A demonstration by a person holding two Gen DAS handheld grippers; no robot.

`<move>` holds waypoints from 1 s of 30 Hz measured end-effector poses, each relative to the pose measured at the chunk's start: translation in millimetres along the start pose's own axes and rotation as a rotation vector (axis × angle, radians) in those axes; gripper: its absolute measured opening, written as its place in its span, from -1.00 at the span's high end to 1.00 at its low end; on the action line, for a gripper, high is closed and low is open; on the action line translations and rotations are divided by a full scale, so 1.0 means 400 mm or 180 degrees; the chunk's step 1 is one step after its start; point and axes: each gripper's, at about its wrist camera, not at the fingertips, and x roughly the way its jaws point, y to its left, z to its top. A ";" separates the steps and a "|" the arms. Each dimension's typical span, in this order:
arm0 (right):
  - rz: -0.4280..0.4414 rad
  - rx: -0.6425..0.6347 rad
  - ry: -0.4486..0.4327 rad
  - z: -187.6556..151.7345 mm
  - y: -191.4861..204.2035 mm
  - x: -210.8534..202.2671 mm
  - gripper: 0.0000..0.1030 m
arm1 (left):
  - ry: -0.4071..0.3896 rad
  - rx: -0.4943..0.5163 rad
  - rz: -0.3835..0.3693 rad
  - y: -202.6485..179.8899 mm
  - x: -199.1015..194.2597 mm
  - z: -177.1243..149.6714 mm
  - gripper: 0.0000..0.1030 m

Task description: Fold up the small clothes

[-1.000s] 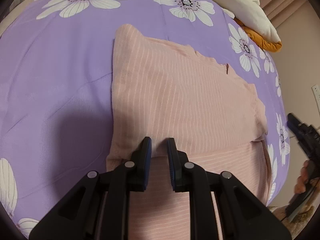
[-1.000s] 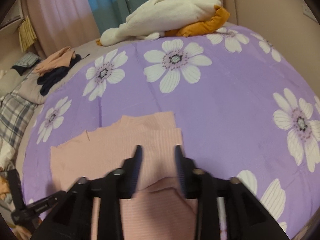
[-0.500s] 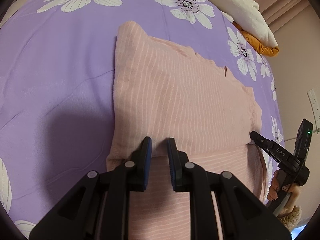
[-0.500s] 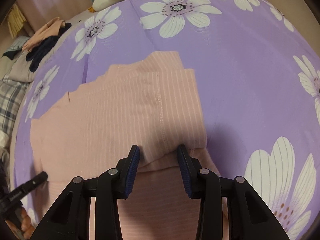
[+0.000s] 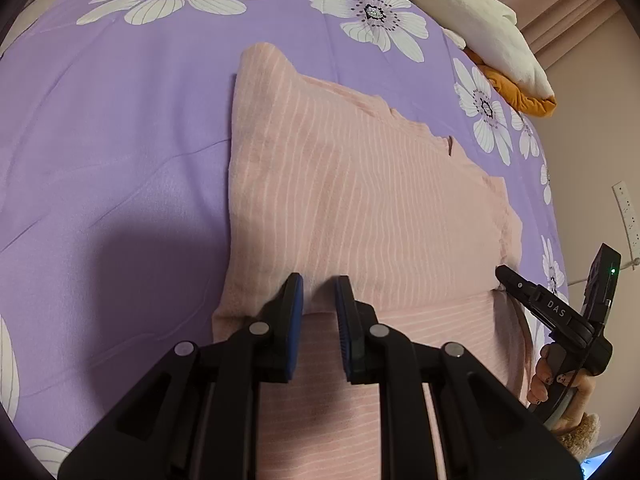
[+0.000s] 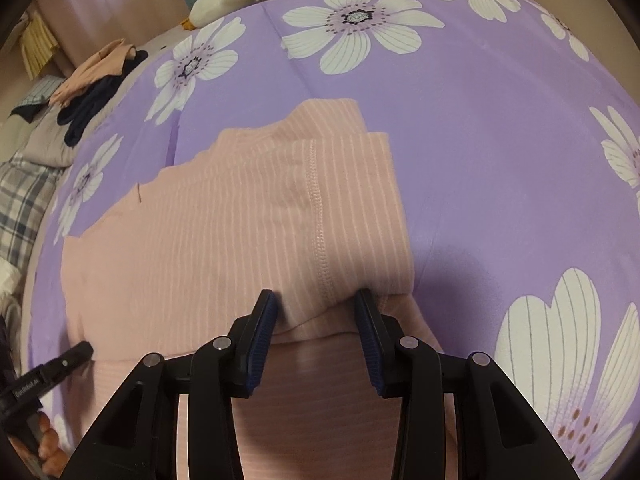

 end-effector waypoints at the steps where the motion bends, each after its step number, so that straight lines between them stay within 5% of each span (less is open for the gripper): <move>1: -0.0002 0.0000 -0.0002 0.000 0.000 0.000 0.23 | -0.0001 0.0001 0.0001 0.000 0.000 0.001 0.67; 30: -0.0151 -0.0140 -0.0090 -0.008 0.016 0.005 0.18 | -0.0088 0.0034 0.0066 -0.009 0.005 -0.004 0.67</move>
